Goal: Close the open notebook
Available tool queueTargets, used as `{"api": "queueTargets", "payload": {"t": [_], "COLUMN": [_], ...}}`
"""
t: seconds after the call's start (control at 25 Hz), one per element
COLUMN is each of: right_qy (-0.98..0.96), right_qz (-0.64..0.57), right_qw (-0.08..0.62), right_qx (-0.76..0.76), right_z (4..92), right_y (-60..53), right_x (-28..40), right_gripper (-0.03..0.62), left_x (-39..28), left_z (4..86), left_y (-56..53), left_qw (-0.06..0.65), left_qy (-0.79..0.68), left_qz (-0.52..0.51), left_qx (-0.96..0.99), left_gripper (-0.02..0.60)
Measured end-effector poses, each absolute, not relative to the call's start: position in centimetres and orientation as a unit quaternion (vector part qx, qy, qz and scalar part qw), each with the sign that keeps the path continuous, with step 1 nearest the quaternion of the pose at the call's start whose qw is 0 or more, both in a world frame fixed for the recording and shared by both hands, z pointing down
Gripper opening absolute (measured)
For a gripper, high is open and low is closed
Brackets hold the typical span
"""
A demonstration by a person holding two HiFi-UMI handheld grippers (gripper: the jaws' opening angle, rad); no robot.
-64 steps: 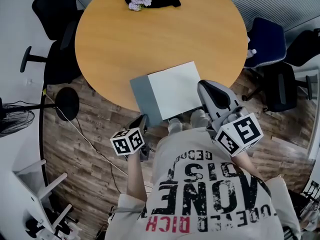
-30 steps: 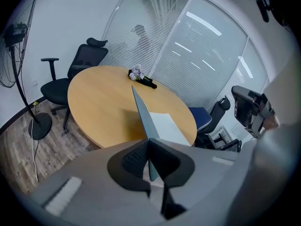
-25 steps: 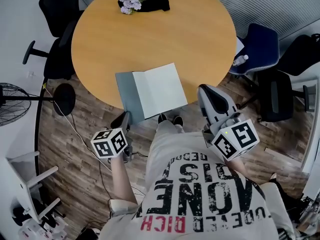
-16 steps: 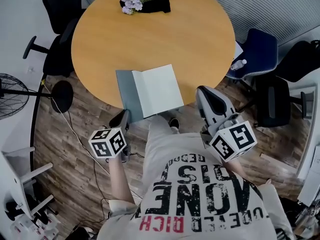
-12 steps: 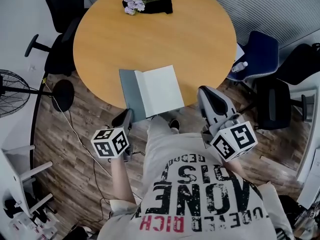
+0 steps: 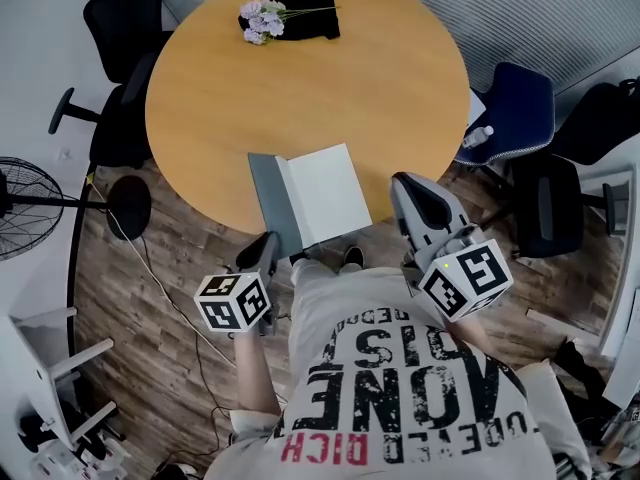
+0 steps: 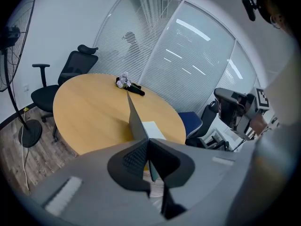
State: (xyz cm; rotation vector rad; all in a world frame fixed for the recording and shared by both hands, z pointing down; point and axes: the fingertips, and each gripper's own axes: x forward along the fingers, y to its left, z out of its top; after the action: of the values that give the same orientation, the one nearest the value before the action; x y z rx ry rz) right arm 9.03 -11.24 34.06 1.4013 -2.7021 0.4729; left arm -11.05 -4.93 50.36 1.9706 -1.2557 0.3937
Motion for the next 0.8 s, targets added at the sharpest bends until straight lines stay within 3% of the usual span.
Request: {"api": "queueTargets", "payload": {"t": [0.8], "right_qy": [-0.878], "right_qz": [0.156], "right_qw": [0.032], "right_qx": [0.452], "right_z": [34.3], "right_y": [-11.6], "right_x": [8.5], "right_gripper": [0.020], "left_x": [-8.2], "left_z": [49.6], "left_y": [-5.8], "left_qw": [0.366], "left_qy": [-0.461], "left_qz": [0.154], "left_qx": [0.793], "left_gripper": [0.018]}}
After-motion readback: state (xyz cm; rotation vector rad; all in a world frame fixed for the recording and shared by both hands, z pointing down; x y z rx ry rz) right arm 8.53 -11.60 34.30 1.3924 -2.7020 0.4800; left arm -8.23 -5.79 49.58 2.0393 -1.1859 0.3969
